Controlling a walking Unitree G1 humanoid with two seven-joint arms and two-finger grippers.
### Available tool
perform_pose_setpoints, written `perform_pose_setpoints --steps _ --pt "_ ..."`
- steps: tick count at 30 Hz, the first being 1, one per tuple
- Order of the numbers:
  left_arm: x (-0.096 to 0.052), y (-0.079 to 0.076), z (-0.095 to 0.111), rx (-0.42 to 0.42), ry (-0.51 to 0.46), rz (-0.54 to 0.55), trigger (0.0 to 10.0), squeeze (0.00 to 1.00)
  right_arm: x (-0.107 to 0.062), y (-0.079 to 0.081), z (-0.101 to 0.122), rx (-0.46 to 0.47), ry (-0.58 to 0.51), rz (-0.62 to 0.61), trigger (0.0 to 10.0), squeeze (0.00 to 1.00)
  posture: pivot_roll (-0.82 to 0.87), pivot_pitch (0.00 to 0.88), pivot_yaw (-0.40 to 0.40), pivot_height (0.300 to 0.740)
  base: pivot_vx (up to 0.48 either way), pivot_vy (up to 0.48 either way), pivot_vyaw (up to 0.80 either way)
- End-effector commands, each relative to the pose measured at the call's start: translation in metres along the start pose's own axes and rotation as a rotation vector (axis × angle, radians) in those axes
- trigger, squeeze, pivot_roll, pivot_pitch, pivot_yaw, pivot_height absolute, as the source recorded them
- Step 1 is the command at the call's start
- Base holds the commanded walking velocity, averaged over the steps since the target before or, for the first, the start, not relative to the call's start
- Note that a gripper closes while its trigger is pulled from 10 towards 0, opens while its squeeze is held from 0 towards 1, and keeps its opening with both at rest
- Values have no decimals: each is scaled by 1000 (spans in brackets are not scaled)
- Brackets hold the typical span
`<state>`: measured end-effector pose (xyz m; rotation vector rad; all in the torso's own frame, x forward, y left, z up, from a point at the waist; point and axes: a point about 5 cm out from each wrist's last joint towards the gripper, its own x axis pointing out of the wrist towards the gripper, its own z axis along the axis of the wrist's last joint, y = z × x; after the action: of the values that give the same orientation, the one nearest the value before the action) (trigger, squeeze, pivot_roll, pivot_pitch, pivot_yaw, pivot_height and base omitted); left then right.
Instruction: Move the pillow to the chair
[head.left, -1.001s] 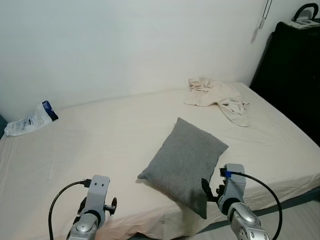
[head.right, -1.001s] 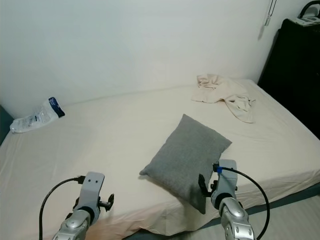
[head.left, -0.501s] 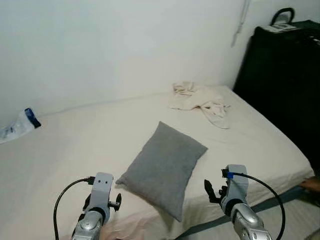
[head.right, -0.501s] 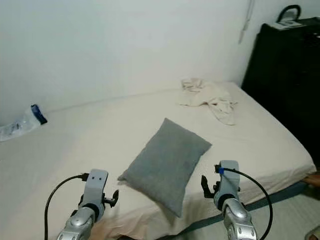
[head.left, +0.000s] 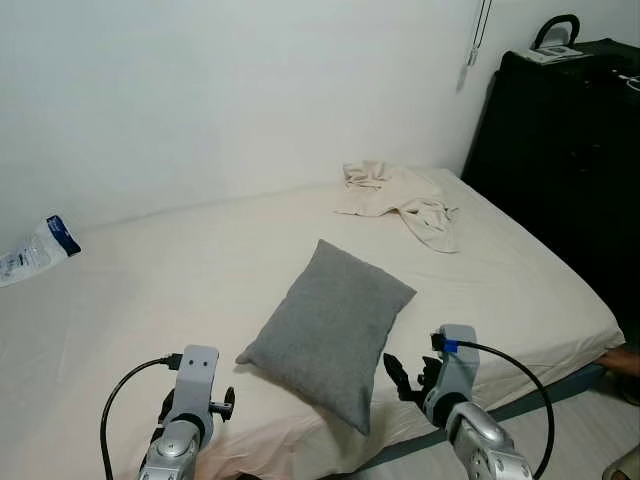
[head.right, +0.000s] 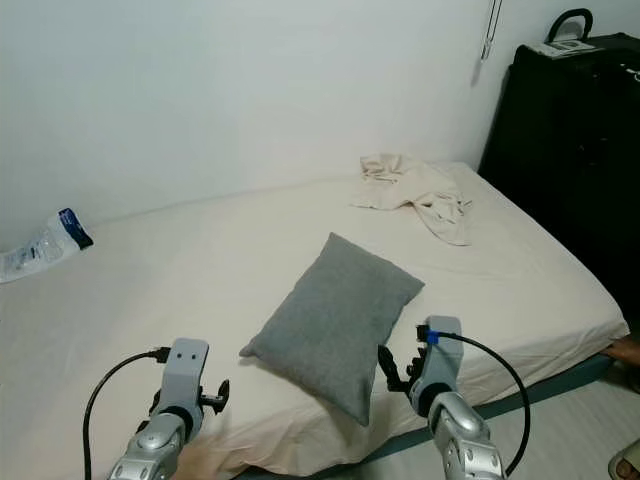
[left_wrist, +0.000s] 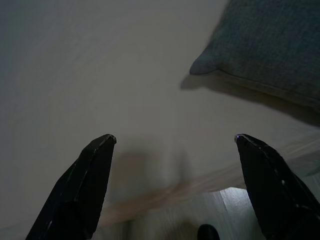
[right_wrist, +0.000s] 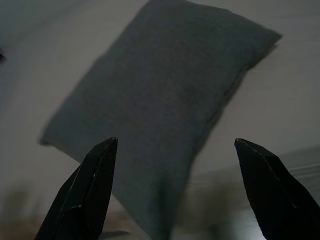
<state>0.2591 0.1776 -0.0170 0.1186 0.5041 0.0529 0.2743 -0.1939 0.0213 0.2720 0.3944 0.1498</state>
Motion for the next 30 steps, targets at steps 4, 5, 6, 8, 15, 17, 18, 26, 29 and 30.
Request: perform_pose_setpoints --steps 4,5,6,8,15,17,18,26,29,30 --pt "1 7 -4 -2 16 22 10000 0 0 -3 -3 118 8 31 10000 0 -124 70 51 638 0 0 0" --pt "1 7 -3 -2 15 21 10000 0 0 -4 -3 123 8 33 10000 0 -123 71 51 633 0 0 0" --pt "1 7 -3 -2 14 19 10000 0 0 -5 -2 133 6 35 10000 0 -123 71 51 623 0 0 0" --pt "1 7 -3 -3 14 19 10000 0 0 -5 -2 139 6 36 10000 0 -123 71 51 618 0 0 0" --pt "1 7 -2 -7 8 18 10000 0 1 -5 0 169 -7 55 10000 0 -122 74 53 583 0 0 0" --pt "1 7 -2 -7 6 16 10000 0 2 -4 1 171 -10 68 10000 0 -120 78 57 573 0 0 0" --pt "1 7 -2 -6 4 13 10000 0 3 -2 3 175 -16 86 10000 0 -120 78 57 563 0 0 0" --pt "-1 10 -2 2 -10 2 10000 0 6 7 27 242 -134 189 10000 0 -106 88 69 518 0 0 0" --pt "-2 10 -2 4 -13 0 10000 0 6 9 33 256 -160 215 10000 0 -103 90 70 508 0 0 0" --pt "-2 11 -1 4 -15 -1 10000 0 6 10 36 259 -174 227 10000 0 -102 94 73 503 0 0 0"
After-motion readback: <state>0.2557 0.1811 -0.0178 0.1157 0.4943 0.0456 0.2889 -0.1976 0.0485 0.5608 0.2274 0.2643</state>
